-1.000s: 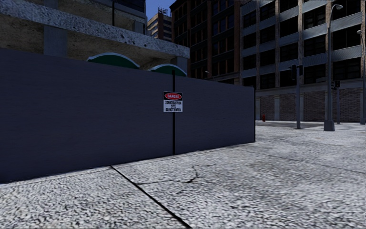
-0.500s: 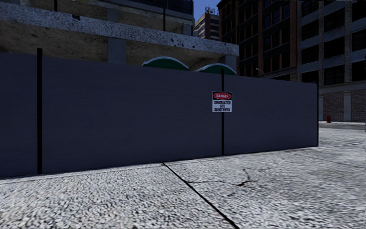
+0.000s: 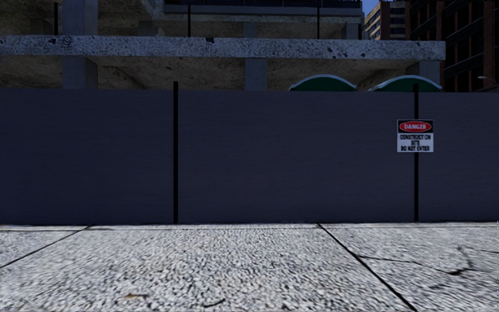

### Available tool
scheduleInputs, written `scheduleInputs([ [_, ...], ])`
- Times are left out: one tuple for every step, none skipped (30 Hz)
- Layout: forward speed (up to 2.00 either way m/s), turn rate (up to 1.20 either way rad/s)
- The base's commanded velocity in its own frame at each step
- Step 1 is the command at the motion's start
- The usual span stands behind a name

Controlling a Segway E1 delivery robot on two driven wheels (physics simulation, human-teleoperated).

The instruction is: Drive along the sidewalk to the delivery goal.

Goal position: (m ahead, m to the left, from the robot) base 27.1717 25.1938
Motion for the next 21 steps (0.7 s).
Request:
scheduleInputs([
  [0.01,0.84],
  [0.05,0.84],
  [0.15,0.84],
  [0.23,0.84],
  [0.23,0.84],
  [0.34,0.84],
  [0.48,0.84],
  [0.48,0.84],
  [0.67,0.84],
  [0.73,0.84],
  [0.76,0.84],
  [0.76,0.84],
  [0.79,0.84],
  [0.88,0.83],
  [0.88,0.83],
  [0.92,0.83],
  [0.93,0.82],
  [0.93,0.82],
  [0.93,0.82],
  [0.93,0.81],
  [0.93,0.81],
])
